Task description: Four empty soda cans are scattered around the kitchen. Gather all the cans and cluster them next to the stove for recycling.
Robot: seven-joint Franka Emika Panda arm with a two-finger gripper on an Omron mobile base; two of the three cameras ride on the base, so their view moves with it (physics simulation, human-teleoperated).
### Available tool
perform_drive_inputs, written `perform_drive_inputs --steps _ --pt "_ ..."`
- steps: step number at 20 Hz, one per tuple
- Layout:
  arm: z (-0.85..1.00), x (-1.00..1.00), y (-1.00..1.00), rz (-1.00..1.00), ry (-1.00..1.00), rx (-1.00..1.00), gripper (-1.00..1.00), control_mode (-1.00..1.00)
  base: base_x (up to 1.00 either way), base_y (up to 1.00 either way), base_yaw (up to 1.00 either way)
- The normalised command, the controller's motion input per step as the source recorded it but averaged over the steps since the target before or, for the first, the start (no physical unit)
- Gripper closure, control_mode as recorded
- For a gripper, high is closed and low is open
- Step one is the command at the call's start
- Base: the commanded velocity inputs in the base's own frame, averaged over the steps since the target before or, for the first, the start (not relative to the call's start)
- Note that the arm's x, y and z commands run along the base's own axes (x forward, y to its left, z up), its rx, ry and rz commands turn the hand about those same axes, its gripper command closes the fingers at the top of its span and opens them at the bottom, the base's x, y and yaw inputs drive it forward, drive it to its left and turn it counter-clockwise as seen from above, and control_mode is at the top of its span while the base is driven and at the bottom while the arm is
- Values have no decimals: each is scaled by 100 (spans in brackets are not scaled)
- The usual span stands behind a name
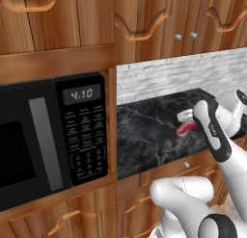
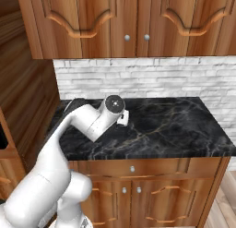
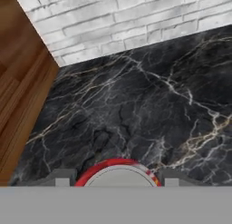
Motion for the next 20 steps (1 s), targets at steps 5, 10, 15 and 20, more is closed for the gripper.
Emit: perform_drive_inputs --steps 5,10,15,20 --pt "16 -55 -7 6 -28 3 100 -100 0 0 0" --pt "1 -32 -3 3 -9 0 100 -100 0 0 0" --pt "-3 -29 -6 0 -3 0 100 100 -59 -17 1" --pt "0 0 0 0 0 0 100 100 -100 -39 3"
